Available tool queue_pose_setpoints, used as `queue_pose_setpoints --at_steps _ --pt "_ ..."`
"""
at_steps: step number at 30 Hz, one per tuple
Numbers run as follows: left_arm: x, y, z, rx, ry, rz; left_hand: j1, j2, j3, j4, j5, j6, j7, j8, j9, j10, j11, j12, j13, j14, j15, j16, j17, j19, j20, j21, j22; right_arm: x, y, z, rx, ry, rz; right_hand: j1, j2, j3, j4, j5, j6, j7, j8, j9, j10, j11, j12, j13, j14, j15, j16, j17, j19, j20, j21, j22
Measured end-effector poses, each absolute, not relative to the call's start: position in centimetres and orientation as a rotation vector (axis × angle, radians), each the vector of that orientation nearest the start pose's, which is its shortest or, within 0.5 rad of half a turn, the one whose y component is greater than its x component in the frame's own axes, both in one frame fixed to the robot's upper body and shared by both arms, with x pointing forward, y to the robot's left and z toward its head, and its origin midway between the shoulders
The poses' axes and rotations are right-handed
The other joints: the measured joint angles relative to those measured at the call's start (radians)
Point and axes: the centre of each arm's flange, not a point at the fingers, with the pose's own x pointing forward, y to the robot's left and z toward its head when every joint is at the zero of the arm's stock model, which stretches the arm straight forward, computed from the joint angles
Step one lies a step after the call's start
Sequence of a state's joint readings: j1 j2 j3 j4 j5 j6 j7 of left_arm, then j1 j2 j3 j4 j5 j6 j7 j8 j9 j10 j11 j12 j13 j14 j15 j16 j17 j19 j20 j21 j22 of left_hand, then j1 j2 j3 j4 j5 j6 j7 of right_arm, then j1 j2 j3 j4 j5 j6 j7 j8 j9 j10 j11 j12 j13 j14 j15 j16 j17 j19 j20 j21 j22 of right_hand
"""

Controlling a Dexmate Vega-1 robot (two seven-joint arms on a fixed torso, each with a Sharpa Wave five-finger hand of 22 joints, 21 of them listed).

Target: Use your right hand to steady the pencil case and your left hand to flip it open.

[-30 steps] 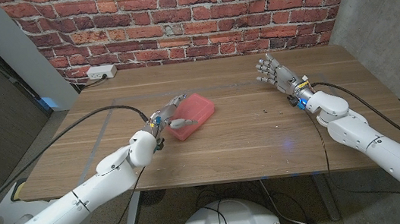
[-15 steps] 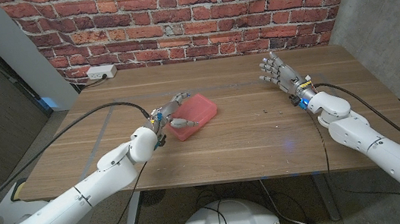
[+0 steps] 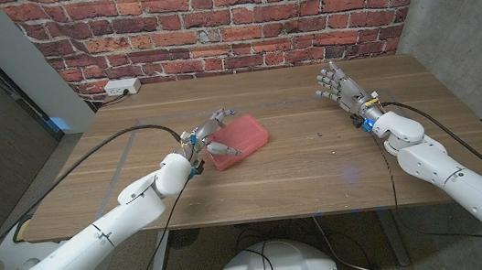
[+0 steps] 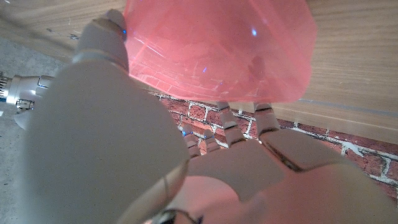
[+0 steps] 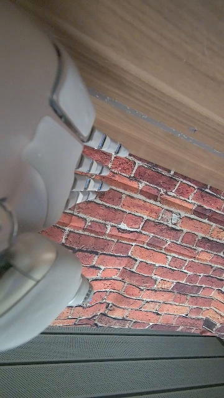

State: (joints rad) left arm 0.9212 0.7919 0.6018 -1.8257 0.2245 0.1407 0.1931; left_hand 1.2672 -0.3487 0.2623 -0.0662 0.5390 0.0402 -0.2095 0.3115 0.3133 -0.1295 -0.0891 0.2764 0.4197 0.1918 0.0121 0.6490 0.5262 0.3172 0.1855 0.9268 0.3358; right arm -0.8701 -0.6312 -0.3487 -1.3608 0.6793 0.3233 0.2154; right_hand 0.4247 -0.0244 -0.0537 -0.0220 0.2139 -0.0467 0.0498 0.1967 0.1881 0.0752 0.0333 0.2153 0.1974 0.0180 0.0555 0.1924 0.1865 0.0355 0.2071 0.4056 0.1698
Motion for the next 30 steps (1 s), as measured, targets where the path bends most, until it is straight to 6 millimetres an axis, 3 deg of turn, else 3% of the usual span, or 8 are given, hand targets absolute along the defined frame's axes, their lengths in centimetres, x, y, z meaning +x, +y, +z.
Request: queue_pose_setpoints --at_steps 3,5,8,23,30 --pt "58.0 20.3 -3.9 1.016 -0.648 -0.098 0.018 -0.006 0.000 0.000 0.000 0.005 0.002 -0.003 0.000 -0.005 0.005 -0.011 0.009 -0.001 -0.011 0.000 0.000 -0.033 -0.032 0.003 0.000 62.6 -31.3 -1.2 -0.085 -0.644 0.354 0.000 0.000 0.000 0.000 0.000 0.000 0.000 0.000 0.000 -0.001 -0.002 0.000 0.000 0.000 0.000 0.000 0.001 0.000 0.000 0.000 0.000" --pt "58.0 20.5 -3.6 0.990 -0.662 -0.093 0.064 -0.008 -0.001 -0.001 0.000 0.004 0.003 -0.011 0.000 -0.005 0.005 -0.013 0.014 -0.006 -0.016 0.000 0.000 -0.055 -0.055 0.003 0.000 62.6 -31.3 -1.2 -0.083 -0.644 0.352 0.000 0.000 0.000 0.000 0.000 0.000 0.000 0.000 0.000 -0.002 -0.001 0.000 0.000 0.000 0.000 0.000 0.002 0.000 0.000 0.000 0.000" --pt "58.1 20.9 -3.3 0.961 -0.671 -0.088 0.065 -0.009 -0.002 -0.002 -0.001 -0.008 0.015 -0.016 0.000 -0.011 0.011 -0.021 0.019 -0.002 -0.020 0.000 0.000 -0.066 -0.066 0.003 0.000 62.5 -31.4 -1.2 -0.080 -0.645 0.348 0.000 0.000 0.000 0.000 0.000 0.000 0.000 0.000 0.000 -0.002 -0.001 0.000 0.000 0.000 0.000 0.000 -0.001 0.000 0.000 0.000 0.000" --pt "58.4 22.4 -1.2 0.771 -0.726 -0.090 0.067 -0.012 -0.003 -0.003 -0.002 -0.006 0.024 -0.016 -0.003 -0.005 0.016 -0.021 0.019 -0.001 -0.021 0.000 0.000 -0.073 -0.073 0.003 0.000 61.9 -32.3 -1.5 -0.066 -0.654 0.328 0.004 0.004 -0.003 -0.003 0.000 0.000 0.000 0.000 0.000 -0.002 -0.001 0.000 0.000 0.001 0.009 0.000 0.000 0.009 0.001 -0.012 0.000" --pt "58.8 22.7 -0.2 0.679 -0.729 -0.107 0.068 -0.011 -0.003 -0.003 -0.005 -0.012 0.029 -0.024 -0.002 -0.005 0.016 -0.021 0.024 -0.001 -0.022 0.000 0.000 -0.081 -0.081 0.003 0.000 61.6 -32.3 -1.7 -0.053 -0.659 0.361 0.004 0.004 -0.007 -0.007 0.000 -0.019 0.000 -0.005 0.000 -0.022 0.019 0.000 0.000 0.000 0.019 0.000 0.000 0.020 0.005 -0.020 0.000"
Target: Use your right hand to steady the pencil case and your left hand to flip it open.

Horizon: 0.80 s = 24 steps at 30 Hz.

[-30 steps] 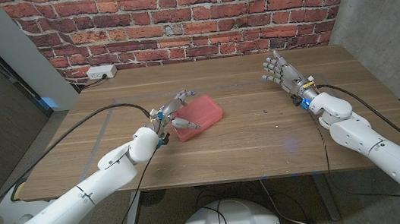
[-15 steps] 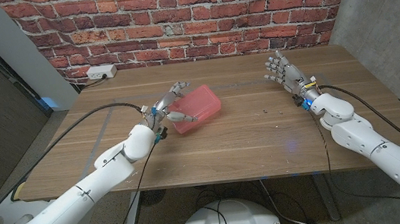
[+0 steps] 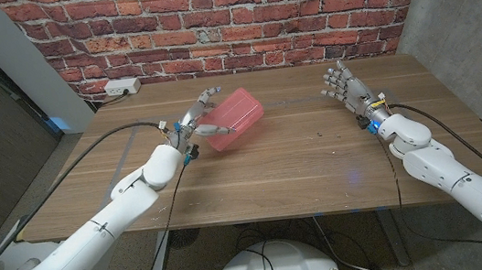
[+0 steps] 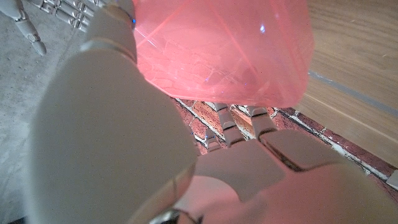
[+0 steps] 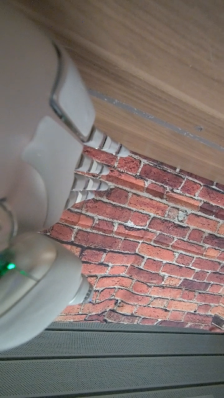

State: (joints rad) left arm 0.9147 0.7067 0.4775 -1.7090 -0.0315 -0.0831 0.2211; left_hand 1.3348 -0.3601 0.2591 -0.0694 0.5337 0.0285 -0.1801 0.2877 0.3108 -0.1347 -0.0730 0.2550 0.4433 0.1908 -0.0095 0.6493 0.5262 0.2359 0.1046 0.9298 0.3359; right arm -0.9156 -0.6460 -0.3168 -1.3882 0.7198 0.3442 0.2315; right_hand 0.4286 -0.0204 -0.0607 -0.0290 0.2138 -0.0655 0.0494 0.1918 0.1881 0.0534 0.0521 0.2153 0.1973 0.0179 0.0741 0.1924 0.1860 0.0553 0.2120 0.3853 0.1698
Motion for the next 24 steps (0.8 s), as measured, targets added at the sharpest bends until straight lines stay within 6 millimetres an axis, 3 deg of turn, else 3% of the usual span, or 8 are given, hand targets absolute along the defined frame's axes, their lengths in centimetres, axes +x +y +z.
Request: queue_pose_setpoints --at_steps 4,9,14,15,17,21,24 --pt "59.0 22.6 0.5 0.653 -0.736 -0.109 0.021 0.003 0.000 0.000 -0.001 0.000 0.000 0.000 0.000 0.019 0.003 0.001 0.000 -0.004 -0.004 0.000 0.000 -0.005 -0.005 0.000 0.000 61.4 -32.1 -1.7 -0.046 -0.665 0.390 0.017 -0.007 -0.001 -0.010 0.000 -0.026 -0.022 0.000 0.000 -0.014 0.032 0.000 0.000 0.004 0.006 0.000 0.000 0.023 -0.003 -0.006 0.000" --pt "59.1 22.1 1.0 0.568 -0.728 -0.173 0.021 0.003 0.000 0.000 0.004 0.007 0.001 0.000 0.001 0.052 -0.003 0.012 0.000 -0.009 -0.009 0.000 0.000 -0.010 -0.010 0.000 0.000 61.7 -32.2 -2.5 -0.032 -0.655 0.400 0.026 -0.008 -0.001 -0.016 0.000 -0.046 -0.039 -0.007 0.002 -0.029 0.047 -0.006 -0.001 0.005 0.016 0.000 -0.004 0.035 0.000 -0.012 0.000" --pt "59.1 21.8 0.8 0.510 -0.707 -0.233 0.022 0.004 0.000 0.000 0.004 0.119 0.017 0.048 0.016 0.079 -0.004 0.012 0.005 -0.021 -0.022 0.006 0.000 -0.017 -0.017 0.000 0.000 62.1 -32.3 -2.9 -0.023 -0.646 0.393 0.030 -0.012 -0.005 -0.022 0.000 -0.071 -0.024 -0.007 0.005 -0.045 0.063 -0.009 -0.002 0.000 0.032 0.000 -0.005 0.046 0.001 -0.019 0.000" --pt "59.7 21.3 2.6 0.478 -0.729 -0.223 0.022 0.004 0.000 0.000 0.004 0.124 0.020 0.049 0.017 0.083 -0.008 0.012 0.005 -0.021 -0.022 0.006 0.000 -0.017 -0.017 0.000 0.000 61.7 -31.8 -2.6 -0.018 -0.668 0.451 0.036 -0.017 -0.006 -0.023 0.000 -0.074 -0.021 -0.007 0.005 -0.046 0.064 -0.012 -0.002 -0.004 0.035 0.000 -0.005 0.046 0.001 -0.019 0.000" --pt "60.0 21.0 3.0 0.451 -0.728 -0.247 0.022 0.004 0.000 0.000 0.004 0.125 0.021 0.053 0.020 0.093 -0.008 0.012 0.005 -0.027 -0.027 0.021 0.000 -0.022 -0.022 0.000 0.000 61.7 -31.7 -2.7 -0.015 -0.670 0.462 0.036 -0.017 -0.008 -0.025 0.000 -0.078 -0.018 -0.007 0.005 -0.046 0.064 -0.012 -0.002 0.000 0.043 0.000 -0.005 0.047 0.000 -0.023 0.000" --pt "60.4 20.1 3.7 0.417 -0.728 -0.289 0.022 0.004 0.000 0.000 0.004 0.175 0.035 0.080 0.034 0.105 -0.008 0.012 0.006 -0.034 -0.030 0.021 0.000 -0.025 -0.024 0.000 0.000 61.7 -31.6 -2.7 -0.013 -0.671 0.468 0.042 -0.031 -0.019 -0.035 0.007 -0.098 -0.034 -0.011 0.005 -0.057 0.059 -0.012 -0.002 0.008 0.050 0.000 -0.005 0.069 0.000 -0.029 0.000" --pt "60.7 19.4 4.3 0.398 -0.733 -0.317 0.022 0.004 0.000 0.000 0.004 0.200 0.039 0.096 0.044 0.105 -0.008 0.012 0.009 -0.047 -0.028 0.048 0.001 -0.028 -0.028 0.000 0.000 61.7 -31.5 -2.7 -0.011 -0.673 0.473 0.040 -0.053 -0.031 -0.039 0.015 -0.107 -0.042 -0.012 0.005 -0.104 0.067 -0.023 -0.002 0.015 0.072 0.000 -0.005 0.091 -0.001 -0.037 0.000"
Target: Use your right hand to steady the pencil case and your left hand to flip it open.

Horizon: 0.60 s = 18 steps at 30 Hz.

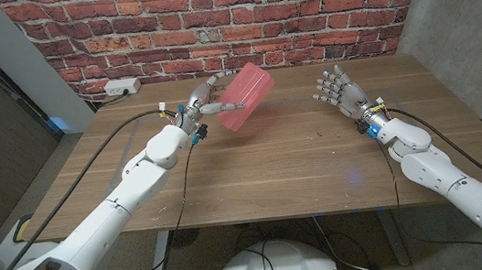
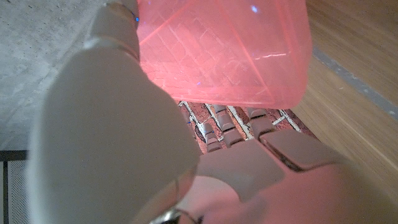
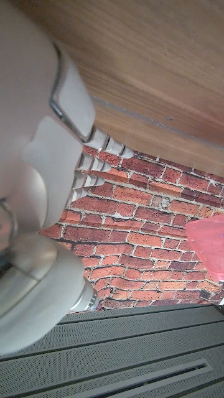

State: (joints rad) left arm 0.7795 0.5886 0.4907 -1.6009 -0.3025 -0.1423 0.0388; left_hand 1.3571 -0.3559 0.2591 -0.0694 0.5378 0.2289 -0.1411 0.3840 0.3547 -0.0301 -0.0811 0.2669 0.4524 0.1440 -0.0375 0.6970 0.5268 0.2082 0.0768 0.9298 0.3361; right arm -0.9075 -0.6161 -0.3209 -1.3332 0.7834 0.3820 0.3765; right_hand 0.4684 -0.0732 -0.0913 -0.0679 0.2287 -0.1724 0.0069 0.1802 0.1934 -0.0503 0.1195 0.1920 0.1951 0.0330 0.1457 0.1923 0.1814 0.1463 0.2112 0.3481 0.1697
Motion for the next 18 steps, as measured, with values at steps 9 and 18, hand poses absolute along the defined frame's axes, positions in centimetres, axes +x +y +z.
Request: queue_pose_setpoints --at_steps 9,18 --pt "61.4 17.3 5.8 0.330 -0.743 -0.416 0.002 0.003 0.000 0.000 0.000 0.000 0.000 0.009 0.012 0.012 -0.001 0.000 0.000 0.000 0.000 0.003 0.000 0.000 0.000 0.000 0.000 61.0 -30.8 -2.1 0.000 -0.704 0.489 0.013 -0.016 -0.015 -0.007 0.015 0.001 -0.004 0.000 0.000 0.001 0.082 0.017 0.000 0.018 0.028 0.000 0.000 0.033 0.001 -0.027 0.005" --pt "62.2 15.6 6.7 0.273 -0.740 -0.509 0.002 0.003 0.000 0.000 -0.001 0.000 0.000 0.016 0.023 0.012 -0.001 0.000 0.001 -0.004 0.000 0.004 0.000 -0.005 -0.005 0.000 0.000 60.0 -30.3 -1.5 -0.006 -0.736 0.490 0.026 -0.029 -0.034 -0.018 0.031 0.005 0.005 0.000 0.000 -0.049 0.051 0.003 0.001 0.014 0.048 -0.004 0.000 0.064 0.003 -0.063 0.005"
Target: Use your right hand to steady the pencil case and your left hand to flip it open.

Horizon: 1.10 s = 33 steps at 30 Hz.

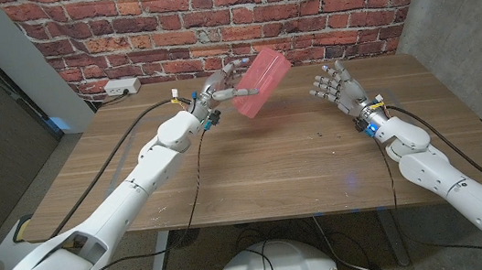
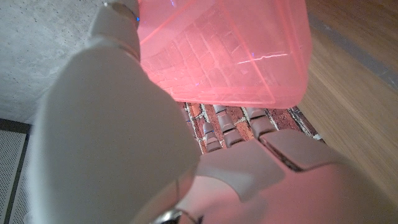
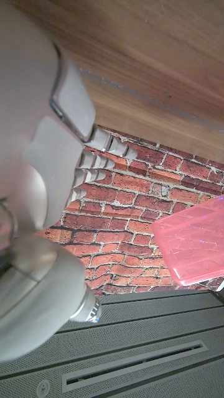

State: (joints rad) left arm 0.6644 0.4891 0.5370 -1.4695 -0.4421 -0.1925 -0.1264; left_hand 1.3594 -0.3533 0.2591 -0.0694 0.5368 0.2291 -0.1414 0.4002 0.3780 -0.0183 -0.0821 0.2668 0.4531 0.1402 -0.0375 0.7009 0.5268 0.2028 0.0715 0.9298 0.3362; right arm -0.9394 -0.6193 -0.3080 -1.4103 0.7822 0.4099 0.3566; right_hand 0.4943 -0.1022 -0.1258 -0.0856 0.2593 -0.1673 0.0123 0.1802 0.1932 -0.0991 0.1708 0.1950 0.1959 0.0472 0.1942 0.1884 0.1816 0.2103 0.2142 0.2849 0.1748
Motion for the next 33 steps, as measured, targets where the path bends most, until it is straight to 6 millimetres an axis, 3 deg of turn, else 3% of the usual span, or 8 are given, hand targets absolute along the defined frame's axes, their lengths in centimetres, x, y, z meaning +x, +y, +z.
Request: queue_pose_setpoints --at_steps 2,5,9,14,22,26,29,33 --pt "62.4 15.1 6.9 0.257 -0.733 -0.533 0.000 0.000 0.000 0.000 -0.002 0.005 -0.005 0.000 0.002 0.000 0.000 0.000 0.004 0.000 0.000 0.000 0.000 0.000 0.000 0.000 0.000 59.8 -30.2 -1.4 -0.011 -0.745 0.493 0.006 0.006 -0.001 -0.001 0.000 -0.004 -0.006 0.000 0.000 -0.042 -0.009 -0.007 0.002 -0.011 0.002 -0.002 0.001 0.001 0.001 -0.008 0.000" --pt "62.8 14.1 7.2 0.227 -0.723 -0.575 0.000 0.000 0.000 0.000 -0.003 0.008 -0.003 0.009 0.007 0.004 0.000 0.000 0.004 0.000 0.000 0.000 0.000 0.000 0.000 0.000 0.000 59.4 -30.1 -1.0 -0.027 -0.769 0.498 0.012 0.012 -0.001 -0.001 0.000 -0.004 -0.006 0.007 0.000 -0.070 0.003 -0.007 0.008 -0.027 0.011 -0.004 0.002 0.004 0.004 -0.016 0.000" --pt "63.1 13.2 7.3 0.196 -0.704 -0.630 0.000 0.000 0.000 0.000 -0.006 0.020 -0.005 0.026 0.026 0.022 -0.008 0.000 0.004 0.000 0.000 0.000 0.000 0.000 0.000 0.000 0.000 58.9 -30.0 -0.5 -0.055 -0.792 0.485 0.012 0.012 -0.020 0.006 0.008 -0.004 -0.006 0.023 0.000 0.001 0.037 0.026 0.004 -0.027 0.009 -0.002 0.000 0.020 0.004 -0.040 0.000" --pt "63.5 12.2 7.2 0.166 -0.681 -0.681 0.000 0.000 0.000 0.000 -0.007 0.023 -0.001 0.033 0.033 0.034 -0.009 0.008 0.008 0.003 0.001 0.001 0.000 0.000 0.000 0.000 0.000 58.4 -30.0 0.1 -0.083 -0.813 0.454 0.010 0.010 -0.036 0.006 0.016 -0.004 -0.006 0.027 0.000 0.069 0.041 0.040 -0.001 -0.003 0.012 0.004 0.000 0.036 0.007 -0.053 0.000" --pt "63.8 10.8 7.0 0.129 -0.648 -0.762 0.000 0.000 0.000 0.000 -0.011 0.032 -0.003 0.041 0.042 0.045 -0.009 0.008 0.009 0.010 0.002 0.001 0.000 -0.005 -0.005 0.000 0.000 57.6 -29.8 0.9 -0.126 -0.834 0.424 -0.004 -0.004 -0.051 0.012 0.016 -0.004 -0.016 0.019 0.000 0.081 0.042 0.040 -0.006 -0.008 0.015 0.004 0.000 0.035 0.006 -0.074 0.000" --pt "64.1 10.1 7.0 0.113 -0.634 -0.794 0.002 0.001 0.000 0.000 -0.011 0.038 0.002 0.049 0.047 0.045 -0.009 0.008 0.009 0.010 0.002 0.001 0.000 -0.005 -0.005 0.000 0.001 57.4 -29.8 1.1 -0.152 -0.839 0.413 -0.004 -0.004 -0.057 0.018 0.018 -0.004 -0.016 0.012 0.000 0.041 0.043 0.023 -0.005 -0.015 0.018 0.000 0.000 0.015 0.005 -0.086 0.000" --pt "64.4 9.7 7.0 0.098 -0.624 -0.813 0.002 0.001 0.000 0.000 -0.010 0.045 -0.001 0.049 0.051 0.045 -0.009 0.007 0.012 0.010 0.002 0.001 0.000 -0.005 -0.005 0.000 0.001 57.1 -29.7 1.4 -0.173 -0.851 0.411 -0.009 -0.006 -0.072 0.023 0.027 -0.004 -0.016 0.012 0.000 -0.052 0.026 -0.004 -0.003 -0.037 0.018 -0.004 0.000 0.003 0.003 -0.093 0.000" --pt "64.6 9.1 6.8 0.082 -0.614 -0.848 0.007 0.001 0.000 0.000 -0.009 0.045 -0.001 0.055 0.056 0.045 -0.009 0.007 0.013 0.009 0.002 0.001 0.000 -0.005 -0.005 0.000 0.001 56.9 -29.5 1.5 -0.186 -0.865 0.417 -0.012 -0.003 -0.081 0.021 0.037 -0.004 -0.016 0.012 0.000 -0.071 0.018 -0.011 0.002 -0.062 0.019 -0.008 0.000 -0.004 0.004 -0.093 0.000"
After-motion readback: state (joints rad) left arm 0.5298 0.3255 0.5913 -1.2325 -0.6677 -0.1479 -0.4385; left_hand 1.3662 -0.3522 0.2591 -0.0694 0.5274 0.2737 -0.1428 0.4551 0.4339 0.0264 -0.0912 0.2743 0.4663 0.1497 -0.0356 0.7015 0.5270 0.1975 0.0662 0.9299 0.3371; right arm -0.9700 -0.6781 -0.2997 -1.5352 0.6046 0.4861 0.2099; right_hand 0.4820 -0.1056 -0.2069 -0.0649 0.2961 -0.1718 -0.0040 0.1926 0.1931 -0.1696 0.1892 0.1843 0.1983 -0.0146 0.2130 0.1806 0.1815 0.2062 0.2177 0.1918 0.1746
